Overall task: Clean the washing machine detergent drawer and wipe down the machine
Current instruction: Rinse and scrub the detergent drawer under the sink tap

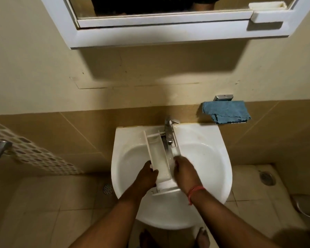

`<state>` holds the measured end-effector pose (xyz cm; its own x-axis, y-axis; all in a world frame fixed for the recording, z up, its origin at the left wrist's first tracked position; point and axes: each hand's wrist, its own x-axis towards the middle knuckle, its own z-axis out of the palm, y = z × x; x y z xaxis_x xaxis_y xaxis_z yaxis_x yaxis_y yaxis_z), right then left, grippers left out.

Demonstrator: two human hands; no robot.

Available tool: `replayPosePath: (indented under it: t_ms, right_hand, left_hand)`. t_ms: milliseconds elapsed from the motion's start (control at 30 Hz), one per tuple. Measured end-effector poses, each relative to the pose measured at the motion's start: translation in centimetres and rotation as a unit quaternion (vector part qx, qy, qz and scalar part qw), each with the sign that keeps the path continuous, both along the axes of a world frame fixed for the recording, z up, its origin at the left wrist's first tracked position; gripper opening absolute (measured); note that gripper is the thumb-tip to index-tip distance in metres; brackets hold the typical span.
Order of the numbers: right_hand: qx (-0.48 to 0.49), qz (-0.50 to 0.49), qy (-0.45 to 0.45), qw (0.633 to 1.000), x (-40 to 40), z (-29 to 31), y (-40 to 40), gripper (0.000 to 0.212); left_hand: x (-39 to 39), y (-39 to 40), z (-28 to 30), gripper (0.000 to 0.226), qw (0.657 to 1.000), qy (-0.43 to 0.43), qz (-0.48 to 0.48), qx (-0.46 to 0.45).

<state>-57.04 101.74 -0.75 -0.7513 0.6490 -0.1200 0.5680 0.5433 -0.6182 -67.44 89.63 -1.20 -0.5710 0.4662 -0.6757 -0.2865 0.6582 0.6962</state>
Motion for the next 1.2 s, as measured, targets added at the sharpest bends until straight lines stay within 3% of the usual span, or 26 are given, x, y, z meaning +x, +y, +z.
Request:
replayPosePath:
  t_ms: [133,300,400,500,567,767,867,933,1033,1200]
  right_hand:
    - [0.084,0.081,-0.032,0.993,-1.4,0.2,-2.5,0.043]
    - [-0.090,0.002,-0.051,0.995,-5.7,1.1,-2.6,0.070]
    - [-0.145,0.034,-0.080,0.986,-4.7,0.0,-3.0,0.090]
    - [-0.156,0.034,-0.147,0.976,-2.3,-0.9,-3.0,0.080]
    - [-0.151,0.032,-0.140,0.978,-2.7,-0.9,-2.6,0.076]
    - [-0.149,0.121,-0.102,0.976,-5.3,0.1,-0.2,0.091]
    - [-0.133,0.133,-0.171,0.967,-2.8,0.5,0.2,0.060]
    - [-0.086,0.098,-0.160,0.978,-1.3,0.4,0.7,0.036]
    - [-0.055,0.053,-0.119,0.990,-1.2,0.7,1.0,0.032]
    - [0.028,0.089,-0.055,0.994,-4.9,1.9,1.2,0.042]
  left_hand:
    - [-0.1,0.0,-0.3,0.064,0.999,0.029,-0.027,0.013]
    - [0.2,0.1,-0.5,0.061,0.997,0.064,-0.029,0.032]
    - [0.1,-0.1,-0.6,0.060,0.997,0.060,-0.021,0.033]
    - [0.2,-0.3,-0.8,0.062,0.998,0.055,-0.010,0.031]
    - [0.4,-0.3,-0.7,0.060,0.998,0.061,-0.006,0.029]
    - [0.4,-0.3,-0.4,0.058,0.997,0.068,0.000,0.023]
    - [0.6,-0.3,-0.4,0.058,0.997,0.074,0.006,0.029]
    - [0.6,-0.2,-0.5,0.057,0.997,0.077,0.006,0.031]
    - [0.7,-0.1,-0.4,0.055,0.997,0.078,0.003,0.028]
    - [1.0,0.0,0.1,0.052,0.996,0.084,0.005,0.023]
